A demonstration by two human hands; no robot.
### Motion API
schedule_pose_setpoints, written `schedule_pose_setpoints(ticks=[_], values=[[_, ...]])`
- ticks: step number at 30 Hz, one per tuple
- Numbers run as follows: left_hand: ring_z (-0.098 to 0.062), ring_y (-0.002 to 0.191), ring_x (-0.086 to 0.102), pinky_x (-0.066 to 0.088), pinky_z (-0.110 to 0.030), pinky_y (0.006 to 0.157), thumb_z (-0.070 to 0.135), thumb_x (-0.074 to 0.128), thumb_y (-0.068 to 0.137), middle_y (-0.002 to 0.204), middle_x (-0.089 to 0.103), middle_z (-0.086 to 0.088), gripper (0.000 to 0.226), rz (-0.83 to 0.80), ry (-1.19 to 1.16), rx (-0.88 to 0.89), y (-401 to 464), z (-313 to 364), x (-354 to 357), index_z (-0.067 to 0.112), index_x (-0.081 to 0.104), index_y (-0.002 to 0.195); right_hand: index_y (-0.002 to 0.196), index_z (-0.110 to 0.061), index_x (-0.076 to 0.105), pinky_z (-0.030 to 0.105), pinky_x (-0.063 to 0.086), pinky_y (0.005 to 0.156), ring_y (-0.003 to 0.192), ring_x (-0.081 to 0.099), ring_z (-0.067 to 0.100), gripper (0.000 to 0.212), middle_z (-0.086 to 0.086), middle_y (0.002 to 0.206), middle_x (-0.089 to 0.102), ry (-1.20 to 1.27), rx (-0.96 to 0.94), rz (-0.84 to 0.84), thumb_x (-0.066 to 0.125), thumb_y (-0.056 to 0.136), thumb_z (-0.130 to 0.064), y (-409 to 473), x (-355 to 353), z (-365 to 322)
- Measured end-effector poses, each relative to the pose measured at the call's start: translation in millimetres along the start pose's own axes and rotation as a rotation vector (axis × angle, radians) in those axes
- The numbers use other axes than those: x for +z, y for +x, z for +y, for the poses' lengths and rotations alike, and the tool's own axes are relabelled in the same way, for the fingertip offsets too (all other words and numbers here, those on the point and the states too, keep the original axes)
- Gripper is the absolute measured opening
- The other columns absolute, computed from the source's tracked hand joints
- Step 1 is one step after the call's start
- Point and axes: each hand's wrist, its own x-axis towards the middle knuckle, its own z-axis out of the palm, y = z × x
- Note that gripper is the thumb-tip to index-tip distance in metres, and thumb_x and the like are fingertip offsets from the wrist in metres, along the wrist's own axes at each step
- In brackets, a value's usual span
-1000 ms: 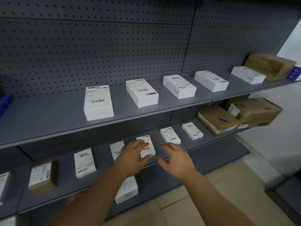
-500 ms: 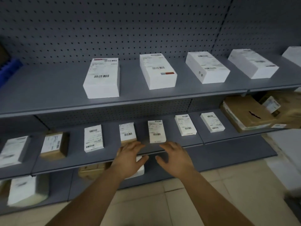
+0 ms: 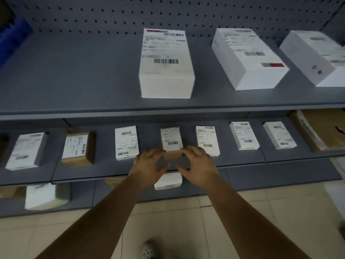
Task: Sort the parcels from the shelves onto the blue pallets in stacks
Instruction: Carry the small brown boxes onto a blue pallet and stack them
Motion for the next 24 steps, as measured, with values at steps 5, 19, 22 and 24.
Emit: schedule_pose_setpoints(ticks=[5,19,22,24], values=[[-0.017,0.135,0.030,0.017,-0.039,0.111,0.061,0.034,0.081,0.145,0.039,0.007,0.066,0.000,0.019,-0.037,9,-31,-3,0.032,0.041,0.140,0.142,-0.028,0.041,0.042,0.032,0.109,0.136,0.033,0.024,0.074,-0.003,0.150,0.036,-0.095,-0.044,-0.086,0.034,0.079,-0.067,30,29,-16],[-0.014,0.137,0.026,0.014,-0.038,0.113,0.054,0.047,0.091,0.147,0.035,0.008,0.057,0.048,0.024,-0.183,22,-74,44,0.033,0.034,0.143,0.146,-0.027,0.033,0.062,0.022,0.110,0.142,0.015,0.034,0.067,0.001,0.156,0.024,-0.239,-0.020,-0.088,0.043,0.088,-0.060,90,120,2],[-0.014,0.137,0.026,0.015,-0.038,0.112,0.059,0.039,0.087,0.147,0.035,0.009,0.061,0.063,0.031,-0.198,27,-79,52,0.034,0.034,0.142,0.140,-0.026,0.041,0.069,0.026,0.104,0.135,0.023,0.035,0.065,0.003,0.149,0.035,-0.255,0.001,-0.069,0.053,0.085,-0.057,99,131,5],[-0.014,0.137,0.025,0.014,-0.037,0.112,0.056,0.042,0.091,0.147,0.035,0.009,0.057,0.076,0.025,-0.213,29,-82,57,0.033,0.034,0.142,0.138,-0.025,0.044,0.068,0.033,0.099,0.131,0.028,0.037,0.065,0.004,0.146,0.038,-0.260,0.015,-0.055,0.058,0.082,-0.055,101,138,6]])
